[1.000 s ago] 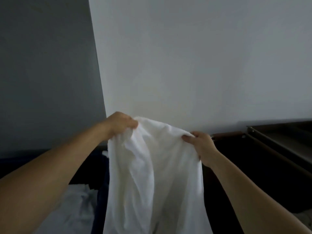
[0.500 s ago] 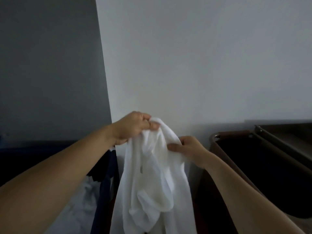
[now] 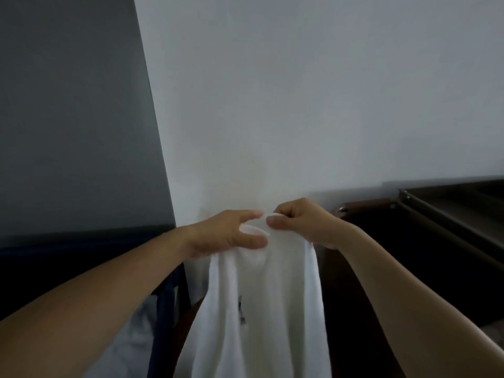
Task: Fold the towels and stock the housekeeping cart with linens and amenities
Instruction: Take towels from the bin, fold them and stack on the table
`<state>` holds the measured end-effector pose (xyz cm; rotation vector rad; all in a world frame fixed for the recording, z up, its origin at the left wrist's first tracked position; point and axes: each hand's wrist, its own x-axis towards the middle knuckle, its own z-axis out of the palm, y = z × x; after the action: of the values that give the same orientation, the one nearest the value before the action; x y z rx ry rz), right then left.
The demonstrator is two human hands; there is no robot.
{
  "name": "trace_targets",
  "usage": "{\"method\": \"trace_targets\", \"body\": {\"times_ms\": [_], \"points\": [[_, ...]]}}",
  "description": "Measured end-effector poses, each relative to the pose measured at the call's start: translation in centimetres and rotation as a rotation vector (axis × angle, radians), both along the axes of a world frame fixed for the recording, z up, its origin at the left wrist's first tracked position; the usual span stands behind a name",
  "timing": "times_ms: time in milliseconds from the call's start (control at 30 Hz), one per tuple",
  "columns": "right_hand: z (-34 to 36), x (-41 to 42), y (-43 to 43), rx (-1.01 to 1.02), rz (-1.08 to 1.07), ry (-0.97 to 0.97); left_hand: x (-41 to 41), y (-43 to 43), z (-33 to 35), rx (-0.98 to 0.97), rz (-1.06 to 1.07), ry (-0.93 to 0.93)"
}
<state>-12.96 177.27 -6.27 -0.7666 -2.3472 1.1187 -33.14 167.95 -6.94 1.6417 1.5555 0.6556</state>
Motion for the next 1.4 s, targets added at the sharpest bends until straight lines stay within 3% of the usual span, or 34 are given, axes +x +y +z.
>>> {"method": "trace_targets", "body": {"times_ms": [133,367,433,533,600,667,733,833,967,1100,1267,1400], "points": [[-0.7,-0.1,-0.1,-0.055,-0.039,0.091,0.7,0.4,0.4,0.037,-0.043,0.000],[-3.4,4.2,1.5,-0.279,-0.105,0.103,-2.8,1.5,4.9,0.177,0.118,-0.503],[-4.0,5.5,1.9,-0.327,-0.146,0.084,-4.0,2.5,4.3,0.181,0.263,-0.537],[-5.3,6.9,2.0,-0.309,-0.203,-0.057,-4.9,3.3,1.2,0.144,0.479,-0.295],[-6.1,7.1,1.8,-0.314,-0.241,-0.018,-4.2,3.2,-1.1,0.163,0.504,-0.015],[-5.8,6.3,1.6,-0.290,-0.267,0.048,-2.4,2.8,-2.7,0.160,0.363,0.240],[-4.7,5.1,1.2,-0.213,-0.222,0.049,-0.1,2.5,-3.0,0.130,0.152,0.302],[-2.8,3.5,0.4,-0.112,-0.127,-0.033,2.3,2.1,-1.9,0.049,-0.019,0.095],[-1.3,3.1,-0.6,-0.030,-0.065,-0.088,3.5,1.5,-1.4,-0.050,-0.123,-0.037],[-1.9,4.3,-0.4,0.003,-0.123,-0.098,2.9,1.3,-1.0,0.079,-0.027,-0.055],[-4.3,7.5,0.4,-0.193,-0.175,0.009,-1.1,1.6,1.3,0.085,0.144,-0.429],[-5.0,10.1,1.3,-0.256,-0.257,-0.021,-3.2,1.6,0.1,0.045,0.256,-0.508]]}}
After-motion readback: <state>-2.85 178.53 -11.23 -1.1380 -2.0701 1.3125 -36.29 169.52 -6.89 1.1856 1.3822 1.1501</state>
